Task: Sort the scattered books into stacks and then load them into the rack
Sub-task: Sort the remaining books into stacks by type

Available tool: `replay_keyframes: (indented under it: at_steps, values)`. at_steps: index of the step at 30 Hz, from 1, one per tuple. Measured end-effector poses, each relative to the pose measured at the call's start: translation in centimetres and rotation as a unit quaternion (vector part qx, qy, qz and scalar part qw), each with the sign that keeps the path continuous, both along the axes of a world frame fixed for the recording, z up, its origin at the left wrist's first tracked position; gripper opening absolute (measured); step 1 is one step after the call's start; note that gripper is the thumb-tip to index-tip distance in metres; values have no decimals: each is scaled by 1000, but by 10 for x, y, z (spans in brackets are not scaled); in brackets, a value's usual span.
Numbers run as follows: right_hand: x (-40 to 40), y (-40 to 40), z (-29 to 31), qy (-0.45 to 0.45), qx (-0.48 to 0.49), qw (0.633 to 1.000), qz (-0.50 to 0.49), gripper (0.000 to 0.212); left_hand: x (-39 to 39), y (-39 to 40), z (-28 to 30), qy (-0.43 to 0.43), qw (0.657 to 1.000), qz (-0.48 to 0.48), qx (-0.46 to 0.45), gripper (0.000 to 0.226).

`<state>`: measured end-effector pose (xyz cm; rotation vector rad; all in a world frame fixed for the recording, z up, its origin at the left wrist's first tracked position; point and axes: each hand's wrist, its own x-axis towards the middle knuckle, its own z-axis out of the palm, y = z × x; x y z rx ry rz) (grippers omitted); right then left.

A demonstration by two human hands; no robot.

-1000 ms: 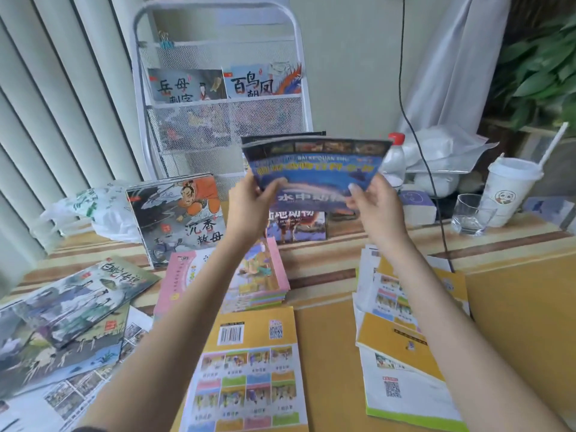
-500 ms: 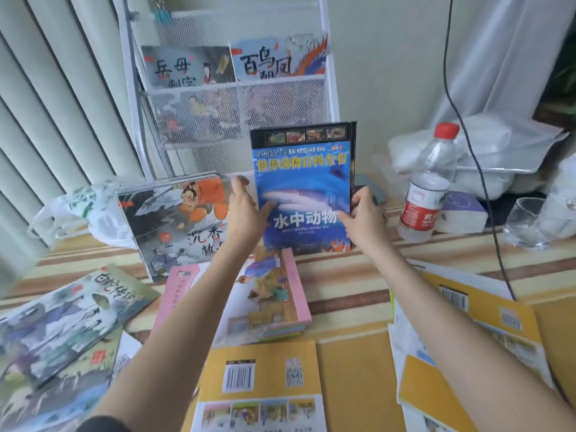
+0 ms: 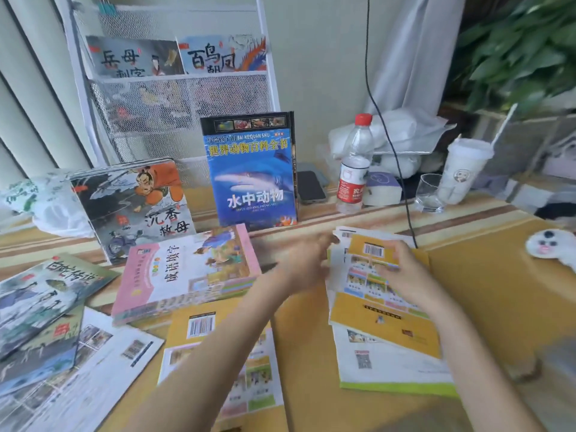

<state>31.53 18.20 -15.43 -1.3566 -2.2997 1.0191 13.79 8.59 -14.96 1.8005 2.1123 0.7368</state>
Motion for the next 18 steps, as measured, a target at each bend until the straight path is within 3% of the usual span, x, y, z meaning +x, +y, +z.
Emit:
replay_keyframes:
  at_steps: [2,5,7,10,13,14,18]
  values:
    - [29,-17,-7,-61,-2,998,33,58,23,-6,-15,-3,992,-104,-73,52]
    - [55,-47,-14,-168,56,974,144,81,35,-14,-26,-21,992,-84,-93,60]
    - [60,-61,-16,-175,80,966,172,91,36,-18,-24,-41,993,-58,-96,62]
    - [62,-68,-13,-134,111,973,150,80,36,-24,-19,-62,992,-45,-95,61]
    - [58,-73,-6,-104,216,963,126,44,32,-29,-19,-77,993,-50,-74,57]
    - [55,-74,-3,-97,296,943,116,31,31,-31,-19,-75,994,-53,-58,57]
    - [48,-78,19,4,528,848,39,33,32,-35,-16,-112,991,-46,52,61]
